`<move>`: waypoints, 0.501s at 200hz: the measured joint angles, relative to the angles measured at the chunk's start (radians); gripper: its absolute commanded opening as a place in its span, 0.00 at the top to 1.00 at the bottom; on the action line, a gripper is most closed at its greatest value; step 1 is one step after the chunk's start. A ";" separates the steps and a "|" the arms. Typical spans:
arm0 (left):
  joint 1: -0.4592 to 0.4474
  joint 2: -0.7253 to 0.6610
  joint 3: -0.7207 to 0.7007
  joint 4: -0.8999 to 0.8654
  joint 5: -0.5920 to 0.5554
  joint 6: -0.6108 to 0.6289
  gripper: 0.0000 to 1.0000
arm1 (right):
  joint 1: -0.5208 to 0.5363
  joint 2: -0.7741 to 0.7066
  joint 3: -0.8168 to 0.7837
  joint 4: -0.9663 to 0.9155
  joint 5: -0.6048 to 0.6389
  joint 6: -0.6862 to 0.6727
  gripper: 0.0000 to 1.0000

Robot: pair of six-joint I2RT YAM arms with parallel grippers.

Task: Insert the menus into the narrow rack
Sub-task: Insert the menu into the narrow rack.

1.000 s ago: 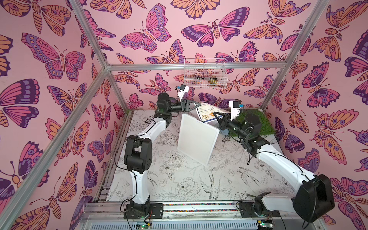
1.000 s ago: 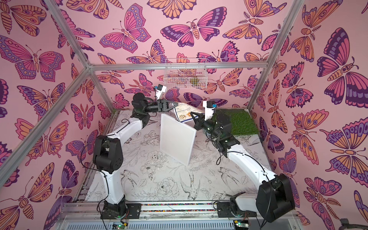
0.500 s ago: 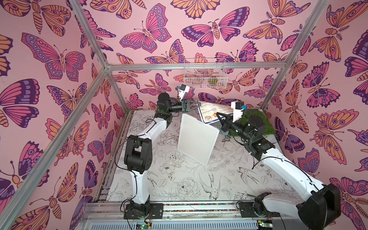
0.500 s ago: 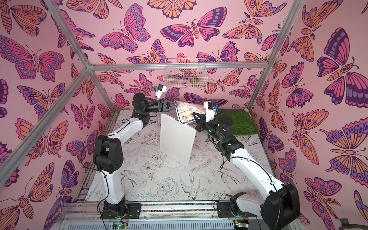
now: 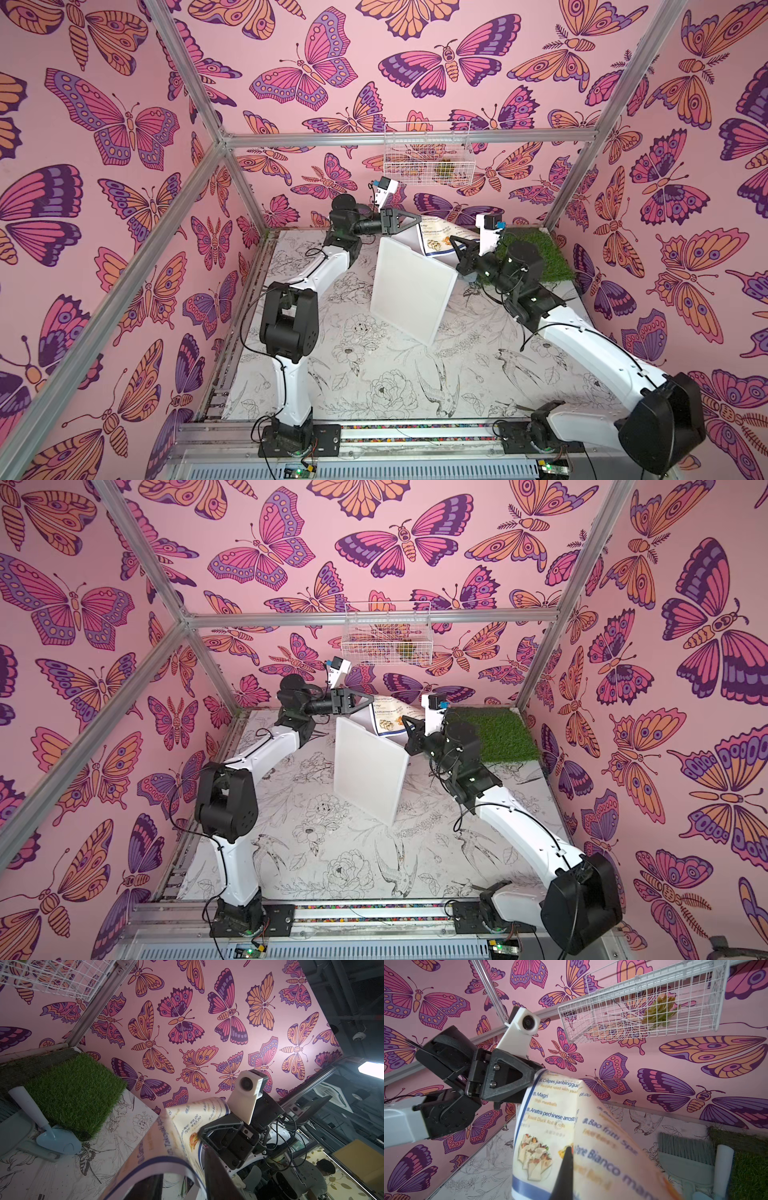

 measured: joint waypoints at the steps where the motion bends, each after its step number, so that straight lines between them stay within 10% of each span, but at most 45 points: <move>1: 0.000 0.000 0.000 0.000 0.000 0.000 0.65 | 0.000 0.000 0.000 0.000 0.000 0.000 1.00; 100: -0.003 0.000 0.000 0.068 0.005 -0.064 0.67 | 0.002 -0.008 0.000 -0.035 0.030 -0.046 1.00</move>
